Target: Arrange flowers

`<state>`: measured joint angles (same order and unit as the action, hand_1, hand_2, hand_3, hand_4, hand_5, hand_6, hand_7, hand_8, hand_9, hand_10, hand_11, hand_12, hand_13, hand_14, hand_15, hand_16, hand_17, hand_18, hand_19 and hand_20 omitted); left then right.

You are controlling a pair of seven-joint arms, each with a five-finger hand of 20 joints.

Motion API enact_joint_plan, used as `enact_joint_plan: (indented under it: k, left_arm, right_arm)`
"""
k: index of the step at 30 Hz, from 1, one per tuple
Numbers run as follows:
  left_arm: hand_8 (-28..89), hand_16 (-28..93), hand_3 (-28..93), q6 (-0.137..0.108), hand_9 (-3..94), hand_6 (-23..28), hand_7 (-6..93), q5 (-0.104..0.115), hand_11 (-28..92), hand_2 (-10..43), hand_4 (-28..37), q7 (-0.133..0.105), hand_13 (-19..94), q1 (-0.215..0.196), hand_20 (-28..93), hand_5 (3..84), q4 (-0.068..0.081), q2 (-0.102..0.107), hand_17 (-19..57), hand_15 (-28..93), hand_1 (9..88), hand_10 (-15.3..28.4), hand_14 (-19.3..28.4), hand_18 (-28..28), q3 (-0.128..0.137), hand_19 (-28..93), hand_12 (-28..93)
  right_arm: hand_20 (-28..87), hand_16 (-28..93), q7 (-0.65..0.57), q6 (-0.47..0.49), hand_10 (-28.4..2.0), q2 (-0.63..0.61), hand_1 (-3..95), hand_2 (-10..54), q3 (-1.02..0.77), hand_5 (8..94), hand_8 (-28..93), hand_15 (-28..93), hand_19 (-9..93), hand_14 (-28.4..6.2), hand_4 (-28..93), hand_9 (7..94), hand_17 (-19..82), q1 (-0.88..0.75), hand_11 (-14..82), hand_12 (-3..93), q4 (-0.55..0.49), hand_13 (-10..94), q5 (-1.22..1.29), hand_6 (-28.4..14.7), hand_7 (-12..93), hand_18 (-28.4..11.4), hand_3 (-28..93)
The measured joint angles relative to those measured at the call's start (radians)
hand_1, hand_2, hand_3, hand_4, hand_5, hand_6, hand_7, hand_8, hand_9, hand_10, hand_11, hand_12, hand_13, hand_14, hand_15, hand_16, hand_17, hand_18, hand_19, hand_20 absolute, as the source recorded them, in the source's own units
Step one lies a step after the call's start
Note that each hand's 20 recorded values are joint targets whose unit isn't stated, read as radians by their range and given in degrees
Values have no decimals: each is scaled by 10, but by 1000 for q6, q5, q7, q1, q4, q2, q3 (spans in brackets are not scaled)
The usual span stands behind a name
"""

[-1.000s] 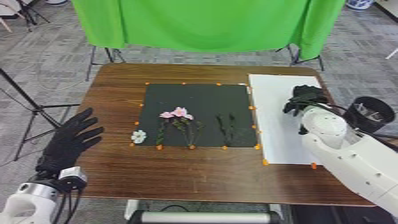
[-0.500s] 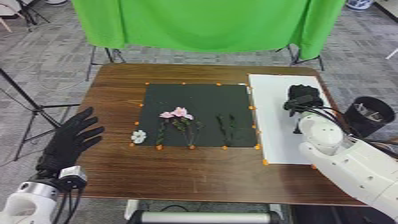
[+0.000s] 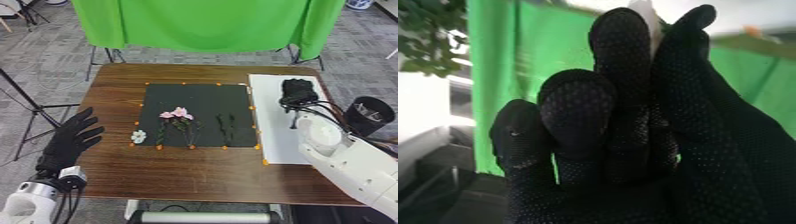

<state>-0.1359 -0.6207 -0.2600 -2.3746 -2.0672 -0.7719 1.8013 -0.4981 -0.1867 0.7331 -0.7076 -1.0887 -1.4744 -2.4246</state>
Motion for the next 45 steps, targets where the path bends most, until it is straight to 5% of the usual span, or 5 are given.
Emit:
enact_joint_plan:
  k: [16, 45]
  left_arm:
    - [-112, -2, 699, 0, 203, 24, 210, 0, 228, -23, -239, 2, 190, -2, 104, 240, 0, -1, -88, 375, 254, 114, 153, 225, 1, 475, 165]
    - [-112, -2, 699, 2, 204, 24, 212, -2, 227, -23, -240, 13, 189, 18, 103, 240, 1, -4, -88, 374, 254, 114, 153, 225, -10, 474, 166]
  right_arm:
    - [525, 291, 192, 22, -53, 123, 451, -93, -31, 783, -16, 649, 932, -42, -283, 931, 424, 6, 249, 295, -196, 819, -22, 30, 351, -207, 853]
    - [533, 292, 233, 111, -52, 321, 445, -95, 174, 779, -21, 661, 932, -39, -281, 926, 424, 65, 242, 307, -97, 812, -113, 31, 352, -205, 860]
